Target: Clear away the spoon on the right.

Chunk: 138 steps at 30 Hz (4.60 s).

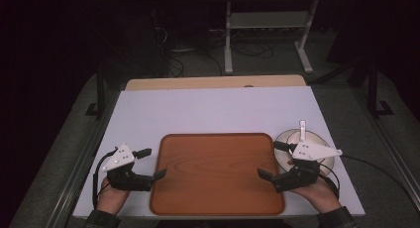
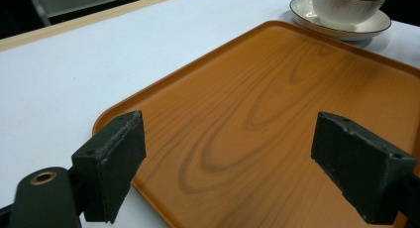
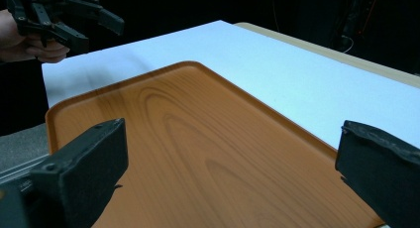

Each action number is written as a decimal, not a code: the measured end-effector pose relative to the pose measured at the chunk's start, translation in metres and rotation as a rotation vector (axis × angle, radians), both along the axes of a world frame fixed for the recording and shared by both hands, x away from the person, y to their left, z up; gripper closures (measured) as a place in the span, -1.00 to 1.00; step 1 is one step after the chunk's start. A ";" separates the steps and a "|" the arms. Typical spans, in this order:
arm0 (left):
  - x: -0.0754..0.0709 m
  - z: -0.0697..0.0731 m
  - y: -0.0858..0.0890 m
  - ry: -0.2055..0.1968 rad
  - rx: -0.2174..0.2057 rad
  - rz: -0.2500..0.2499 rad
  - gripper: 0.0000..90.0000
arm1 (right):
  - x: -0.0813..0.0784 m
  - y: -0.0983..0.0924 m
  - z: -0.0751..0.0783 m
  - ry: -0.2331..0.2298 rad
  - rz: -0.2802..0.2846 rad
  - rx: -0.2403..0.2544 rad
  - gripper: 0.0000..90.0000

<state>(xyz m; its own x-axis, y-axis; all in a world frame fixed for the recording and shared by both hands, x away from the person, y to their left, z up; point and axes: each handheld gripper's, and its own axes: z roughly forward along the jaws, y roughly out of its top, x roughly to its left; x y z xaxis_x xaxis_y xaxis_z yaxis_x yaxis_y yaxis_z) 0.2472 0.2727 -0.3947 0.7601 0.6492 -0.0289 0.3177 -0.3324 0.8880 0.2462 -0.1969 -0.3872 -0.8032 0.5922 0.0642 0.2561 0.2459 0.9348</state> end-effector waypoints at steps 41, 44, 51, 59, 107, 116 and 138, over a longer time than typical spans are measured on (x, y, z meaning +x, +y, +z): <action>0.002 -0.004 0.004 0.014 -0.008 0.014 -0.71 | 0.044 -0.003 0.015 0.021 -0.048 -0.073 -1.00; 0.001 -0.004 0.004 0.015 -0.010 0.013 -0.71 | 0.047 -0.006 0.017 0.019 -0.056 -0.074 -0.94; 0.001 -0.004 0.003 0.012 -0.008 0.011 -0.71 | 0.055 -0.015 0.021 0.012 -0.079 -0.070 -0.91; 0.002 -0.004 0.004 0.017 -0.010 0.008 -0.71 | 0.068 -0.022 0.020 0.037 -0.113 -0.082 -0.90; 0.003 -0.006 0.007 0.026 -0.010 0.024 -0.71 | 0.118 -0.076 0.005 0.175 -0.376 -0.170 0.99; 0.002 -0.006 0.008 0.025 -0.012 0.027 -0.71 | 0.118 -0.088 0.000 0.196 -0.418 -0.180 0.99; 0.002 -0.005 0.009 0.023 -0.009 0.032 -0.71 | 0.111 -0.110 -0.003 0.213 -0.463 -0.195 0.99</action>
